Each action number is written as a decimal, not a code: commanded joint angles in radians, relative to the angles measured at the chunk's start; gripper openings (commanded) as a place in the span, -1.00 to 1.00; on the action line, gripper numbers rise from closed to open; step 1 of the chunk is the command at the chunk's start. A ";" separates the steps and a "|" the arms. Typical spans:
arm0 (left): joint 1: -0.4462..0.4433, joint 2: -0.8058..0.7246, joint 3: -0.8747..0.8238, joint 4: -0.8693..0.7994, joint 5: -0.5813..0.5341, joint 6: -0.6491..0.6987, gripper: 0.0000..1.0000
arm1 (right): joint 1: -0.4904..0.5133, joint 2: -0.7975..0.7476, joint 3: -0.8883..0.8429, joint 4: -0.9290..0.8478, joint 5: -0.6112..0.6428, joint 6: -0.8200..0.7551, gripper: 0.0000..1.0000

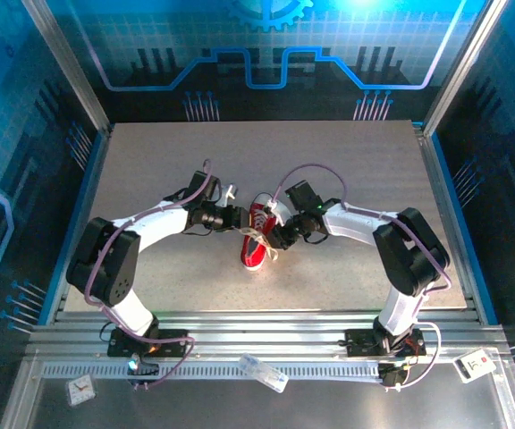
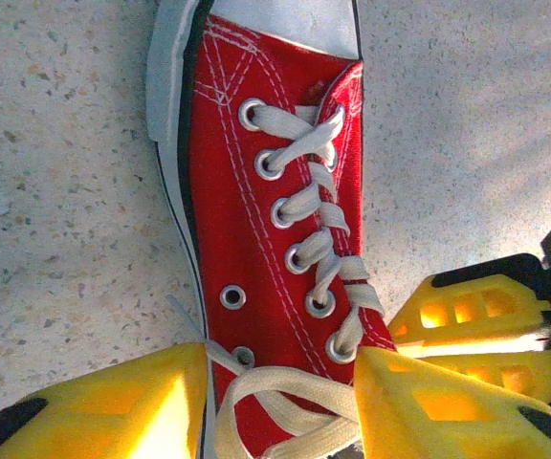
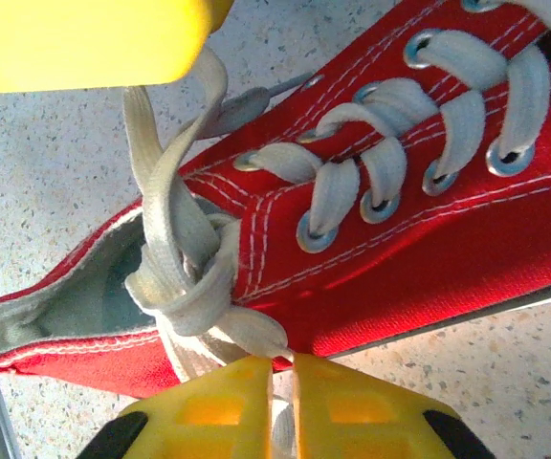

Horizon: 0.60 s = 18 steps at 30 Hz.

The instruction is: Tie the shoes

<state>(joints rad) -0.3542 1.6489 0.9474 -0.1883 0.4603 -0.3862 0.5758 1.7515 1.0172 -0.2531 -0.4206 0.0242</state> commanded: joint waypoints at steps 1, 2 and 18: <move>0.011 -0.044 0.034 -0.030 -0.017 0.025 -0.09 | 0.004 -0.071 -0.001 -0.036 0.017 -0.022 -0.77; 0.012 -0.047 0.036 -0.030 -0.020 0.024 -0.06 | 0.004 -0.083 -0.006 -0.045 0.021 -0.023 -0.78; 0.027 -0.060 0.029 -0.031 -0.017 0.020 0.11 | -0.002 -0.033 0.011 -0.045 0.005 -0.091 -0.39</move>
<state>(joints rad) -0.3363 1.6218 0.9623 -0.2012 0.4416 -0.3828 0.5751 1.6836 0.9981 -0.2810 -0.4007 -0.0280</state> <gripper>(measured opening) 0.554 0.298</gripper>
